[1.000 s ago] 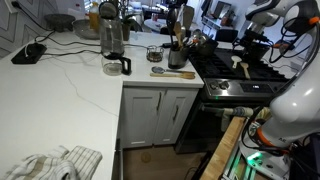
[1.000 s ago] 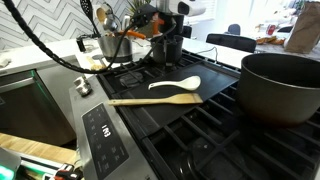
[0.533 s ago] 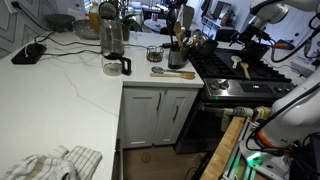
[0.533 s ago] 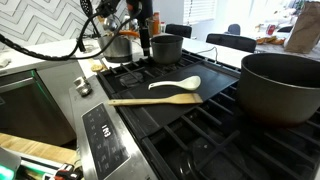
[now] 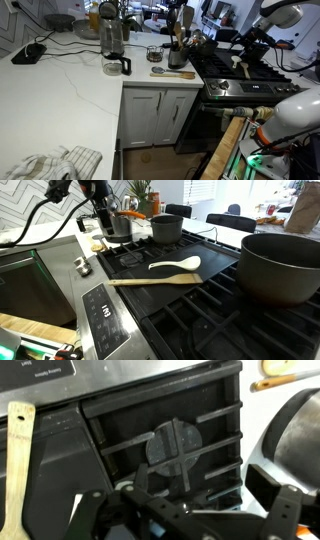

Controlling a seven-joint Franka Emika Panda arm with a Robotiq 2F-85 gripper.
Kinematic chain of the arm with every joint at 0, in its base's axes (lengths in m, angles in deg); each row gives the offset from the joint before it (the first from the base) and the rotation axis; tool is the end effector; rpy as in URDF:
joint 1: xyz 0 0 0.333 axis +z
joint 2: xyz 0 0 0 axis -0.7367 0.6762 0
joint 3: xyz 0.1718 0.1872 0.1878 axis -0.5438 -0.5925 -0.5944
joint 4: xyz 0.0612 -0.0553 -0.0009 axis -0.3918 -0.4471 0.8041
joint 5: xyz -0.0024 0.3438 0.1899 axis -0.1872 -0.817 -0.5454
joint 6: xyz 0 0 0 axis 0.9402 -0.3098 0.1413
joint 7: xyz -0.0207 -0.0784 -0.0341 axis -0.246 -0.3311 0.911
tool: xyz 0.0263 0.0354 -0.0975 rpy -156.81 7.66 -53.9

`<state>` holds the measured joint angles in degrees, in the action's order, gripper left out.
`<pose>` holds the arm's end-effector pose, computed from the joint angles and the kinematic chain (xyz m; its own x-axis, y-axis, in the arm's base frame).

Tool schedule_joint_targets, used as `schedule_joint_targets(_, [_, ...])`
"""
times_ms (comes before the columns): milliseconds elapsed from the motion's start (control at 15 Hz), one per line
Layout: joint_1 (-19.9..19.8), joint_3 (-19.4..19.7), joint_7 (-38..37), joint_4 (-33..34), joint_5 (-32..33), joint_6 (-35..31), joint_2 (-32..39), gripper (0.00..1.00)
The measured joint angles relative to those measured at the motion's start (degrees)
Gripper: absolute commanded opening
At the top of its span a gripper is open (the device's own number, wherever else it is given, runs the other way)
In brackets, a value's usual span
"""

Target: Pick up the white serving spoon and put it on the black tray on the hob of the stove

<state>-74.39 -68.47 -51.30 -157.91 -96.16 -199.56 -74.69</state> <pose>0.3075 -0.3354 0.4853 0.5905 -0.8026 0.0844 -0.7445 -0.5821 -0.3269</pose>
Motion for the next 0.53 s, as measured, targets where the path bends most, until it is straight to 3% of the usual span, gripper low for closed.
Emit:
schedule_joint_targets(267, [1.16, -0.42, 4.4, -9.64, 1.96, 1.21, -10.35, 1.0])
schedule_joint_targets(533, [1.27, -0.42, 5.61, -12.88, 2.72, 1.31, -14.37, 1.0])
